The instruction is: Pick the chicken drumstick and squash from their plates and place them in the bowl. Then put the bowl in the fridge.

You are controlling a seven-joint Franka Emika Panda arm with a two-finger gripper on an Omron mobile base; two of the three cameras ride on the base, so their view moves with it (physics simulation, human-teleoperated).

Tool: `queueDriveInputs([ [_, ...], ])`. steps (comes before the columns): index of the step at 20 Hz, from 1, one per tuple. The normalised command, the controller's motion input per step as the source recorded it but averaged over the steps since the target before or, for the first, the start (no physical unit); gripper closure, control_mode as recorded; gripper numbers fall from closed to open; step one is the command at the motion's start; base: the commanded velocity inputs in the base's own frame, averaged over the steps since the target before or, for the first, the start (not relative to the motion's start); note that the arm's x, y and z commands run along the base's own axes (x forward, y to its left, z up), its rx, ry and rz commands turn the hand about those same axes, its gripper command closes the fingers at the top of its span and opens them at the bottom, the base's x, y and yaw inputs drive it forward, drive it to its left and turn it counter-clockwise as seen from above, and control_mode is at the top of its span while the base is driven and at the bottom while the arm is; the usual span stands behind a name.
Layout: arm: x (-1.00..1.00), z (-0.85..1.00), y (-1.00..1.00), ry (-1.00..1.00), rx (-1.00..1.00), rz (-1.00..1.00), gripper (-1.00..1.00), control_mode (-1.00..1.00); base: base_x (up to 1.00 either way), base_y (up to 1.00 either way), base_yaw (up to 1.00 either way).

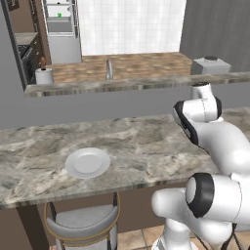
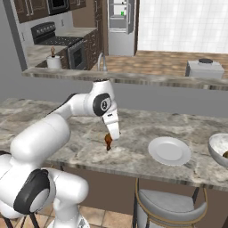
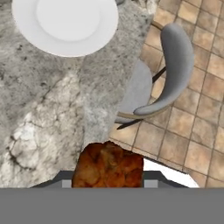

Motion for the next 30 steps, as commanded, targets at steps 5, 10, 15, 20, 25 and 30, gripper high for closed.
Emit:
queueDriveInputs([
  [5,0.00,0.00,-0.55,-0.01,-0.07,0.00,1.00,-1.00,0.00,0.00,0.00],
  [10,0.00,0.04,-0.54,-0.01,-0.09,0.04,1.00,-1.00,0.00,0.00,0.00],
  [15,0.00,0.12,-0.50,-0.03,-0.05,0.05,1.00,-1.00,0.00,0.00,0.00],
  [20,-0.02,0.17,-0.47,-0.16,0.00,0.08,1.00,-1.00,0.00,0.00,0.00],
  [25,-0.02,0.23,-0.44,-0.25,0.00,0.11,1.00,-1.00,0.00,0.00,0.00],
  [30,-0.01,0.20,-0.38,-0.22,0.01,0.11,1.00,-1.00,0.00,0.00,0.00],
])
